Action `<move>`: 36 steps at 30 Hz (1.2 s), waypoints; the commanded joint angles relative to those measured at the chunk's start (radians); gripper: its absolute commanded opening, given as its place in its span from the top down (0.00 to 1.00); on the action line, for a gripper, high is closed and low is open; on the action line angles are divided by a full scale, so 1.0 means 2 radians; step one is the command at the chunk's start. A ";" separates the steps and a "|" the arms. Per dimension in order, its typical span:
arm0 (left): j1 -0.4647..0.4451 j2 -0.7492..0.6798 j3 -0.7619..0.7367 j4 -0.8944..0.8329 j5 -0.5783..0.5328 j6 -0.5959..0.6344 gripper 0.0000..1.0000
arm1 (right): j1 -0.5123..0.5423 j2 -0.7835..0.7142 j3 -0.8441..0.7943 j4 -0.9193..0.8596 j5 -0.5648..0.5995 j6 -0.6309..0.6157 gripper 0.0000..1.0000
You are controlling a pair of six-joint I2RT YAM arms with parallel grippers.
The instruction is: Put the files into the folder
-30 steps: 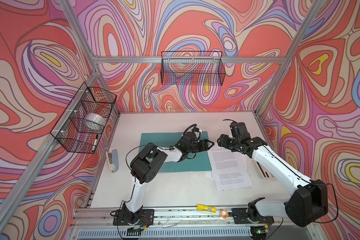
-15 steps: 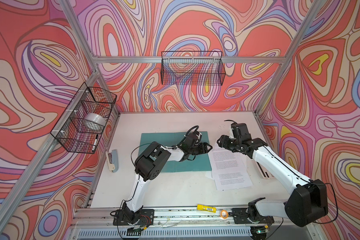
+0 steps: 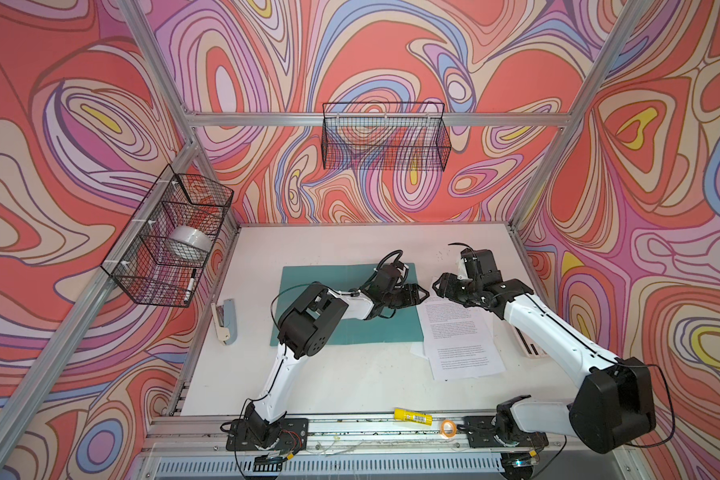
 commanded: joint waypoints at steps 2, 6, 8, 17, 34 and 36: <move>-0.002 0.025 0.007 0.016 0.021 -0.018 0.39 | -0.005 -0.012 -0.009 0.010 -0.010 -0.004 0.39; -0.002 0.032 0.014 0.014 0.027 -0.022 0.46 | -0.005 -0.016 -0.012 0.011 -0.011 -0.003 0.39; -0.003 0.031 0.014 0.009 0.024 -0.017 0.48 | -0.005 -0.019 -0.014 0.013 -0.012 0.000 0.40; -0.003 0.030 0.024 -0.025 0.005 -0.003 0.63 | -0.005 -0.022 -0.011 0.015 -0.018 0.004 0.41; -0.005 -0.085 0.012 -0.076 -0.014 0.047 1.00 | -0.005 -0.021 0.004 0.029 -0.013 -0.015 0.40; -0.005 -0.119 0.008 -0.098 -0.020 0.069 1.00 | -0.010 -0.018 0.009 0.035 -0.022 -0.028 0.37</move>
